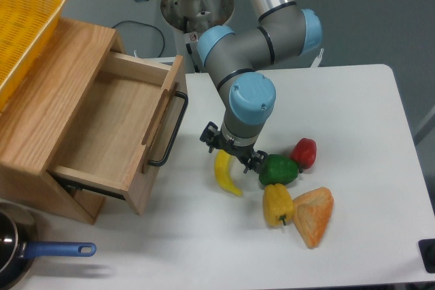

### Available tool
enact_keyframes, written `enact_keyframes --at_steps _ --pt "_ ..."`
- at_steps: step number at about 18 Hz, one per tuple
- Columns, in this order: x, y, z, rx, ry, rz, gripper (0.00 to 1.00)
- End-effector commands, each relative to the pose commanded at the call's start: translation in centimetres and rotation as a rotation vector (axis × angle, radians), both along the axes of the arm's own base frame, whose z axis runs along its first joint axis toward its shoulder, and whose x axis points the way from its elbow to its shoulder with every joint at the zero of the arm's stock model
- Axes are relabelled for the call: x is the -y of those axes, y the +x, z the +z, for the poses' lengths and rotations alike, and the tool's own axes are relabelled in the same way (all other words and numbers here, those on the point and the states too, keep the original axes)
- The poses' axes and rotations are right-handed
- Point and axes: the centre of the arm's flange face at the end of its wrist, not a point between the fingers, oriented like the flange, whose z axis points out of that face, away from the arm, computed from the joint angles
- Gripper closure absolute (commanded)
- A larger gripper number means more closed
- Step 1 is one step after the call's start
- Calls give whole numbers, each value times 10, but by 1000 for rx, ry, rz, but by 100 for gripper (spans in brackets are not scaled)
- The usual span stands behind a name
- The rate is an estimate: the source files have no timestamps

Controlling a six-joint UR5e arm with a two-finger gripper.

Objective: Pick up the banana
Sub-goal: 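Open the gripper and move it over the yellow banana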

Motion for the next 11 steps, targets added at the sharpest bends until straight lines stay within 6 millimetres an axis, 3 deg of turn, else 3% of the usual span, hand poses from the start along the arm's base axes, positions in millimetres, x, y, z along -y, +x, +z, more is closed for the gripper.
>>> enact_keyframes --at_steps 3,6,8,11 --pt "2 4 -8 7 -17 -5 0" --pt "1 2 -42 22 -85 -13 0" --pt "-1 0 -54 -4 -113 -26 0" --pt "-3 -2 -53 -14 -102 -30 0"
